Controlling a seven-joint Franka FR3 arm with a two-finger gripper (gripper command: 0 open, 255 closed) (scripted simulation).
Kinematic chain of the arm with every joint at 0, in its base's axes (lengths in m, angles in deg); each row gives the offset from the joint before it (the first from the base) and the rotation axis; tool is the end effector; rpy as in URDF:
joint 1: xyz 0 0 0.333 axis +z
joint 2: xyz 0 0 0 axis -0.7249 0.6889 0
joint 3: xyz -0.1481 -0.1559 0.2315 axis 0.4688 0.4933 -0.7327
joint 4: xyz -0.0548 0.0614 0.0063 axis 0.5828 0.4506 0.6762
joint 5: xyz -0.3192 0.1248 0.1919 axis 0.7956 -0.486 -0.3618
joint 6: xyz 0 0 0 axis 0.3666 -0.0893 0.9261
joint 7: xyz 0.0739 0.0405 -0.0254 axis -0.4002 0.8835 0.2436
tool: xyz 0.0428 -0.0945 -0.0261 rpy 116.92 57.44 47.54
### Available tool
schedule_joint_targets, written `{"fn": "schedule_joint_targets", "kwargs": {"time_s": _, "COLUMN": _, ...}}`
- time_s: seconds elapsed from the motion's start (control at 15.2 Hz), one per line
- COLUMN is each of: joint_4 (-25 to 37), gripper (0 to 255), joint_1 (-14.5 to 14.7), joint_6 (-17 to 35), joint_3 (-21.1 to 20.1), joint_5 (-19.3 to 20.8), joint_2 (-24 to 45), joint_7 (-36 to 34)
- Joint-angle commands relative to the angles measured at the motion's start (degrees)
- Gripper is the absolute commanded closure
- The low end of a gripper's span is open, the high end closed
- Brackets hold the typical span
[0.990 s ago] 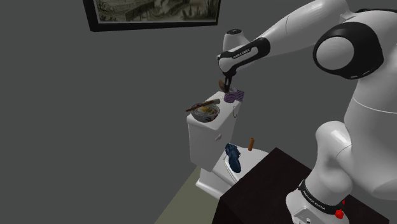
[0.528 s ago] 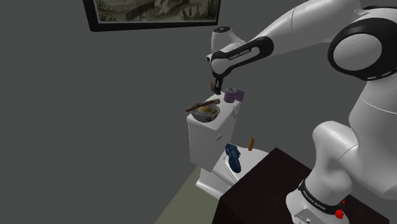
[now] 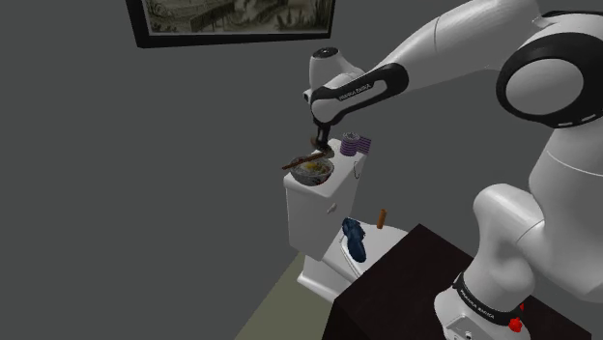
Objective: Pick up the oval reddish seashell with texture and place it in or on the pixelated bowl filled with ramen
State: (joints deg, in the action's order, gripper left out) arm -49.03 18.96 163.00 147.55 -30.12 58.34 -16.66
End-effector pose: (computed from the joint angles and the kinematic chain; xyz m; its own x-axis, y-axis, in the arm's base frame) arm 0.5882 0.0378 0.4039 0.8373 0.5436 -0.0586 0.5281 -0.7762 0.3443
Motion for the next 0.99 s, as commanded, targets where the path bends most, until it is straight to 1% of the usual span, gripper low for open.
{"fn": "schedule_joint_targets", "kwargs": {"time_s": 0.0, "joint_4": -0.8, "gripper": 255, "joint_1": -0.7, "joint_6": 1.4, "joint_3": -0.7, "joint_5": -0.9, "joint_2": 1.0, "joint_7": 0.2}}
{"fn": "schedule_joint_targets", "kwargs": {"time_s": 0.59, "joint_4": -3.5, "gripper": 255, "joint_1": -4.4, "joint_6": 7.6, "joint_3": -4.6, "joint_5": -5.2, "joint_2": 5.8, "joint_7": 1.6}}
{"fn": "schedule_joint_targets", "kwargs": {"time_s": 0.73, "joint_4": -3.3, "gripper": 255, "joint_1": -4.2, "joint_6": 7.2, "joint_3": -4.4, "joint_5": -5.0, "joint_2": 5.5, "joint_7": 1.5}}
{"fn": "schedule_joint_targets", "kwargs": {"time_s": 0.79, "joint_4": -3.3, "gripper": 0, "joint_1": -4.2, "joint_6": 7.2, "joint_3": -4.4, "joint_5": -5.0, "joint_2": 5.5, "joint_7": 1.5}}
{"fn": "schedule_joint_targets", "kwargs": {"time_s": 0.86, "joint_4": 5.0, "gripper": 0, "joint_1": -7.7, "joint_6": -2.3, "joint_3": -6.7, "joint_5": -9.4, "joint_2": 10.6, "joint_7": -0.6}}
{"fn": "schedule_joint_targets", "kwargs": {"time_s": 0.92, "joint_4": 14.3, "gripper": 0, "joint_1": -12.1, "joint_6": -12.0, "joint_3": -8.8, "joint_5": -13.4, "joint_2": 16.0, "joint_7": -3.1}}
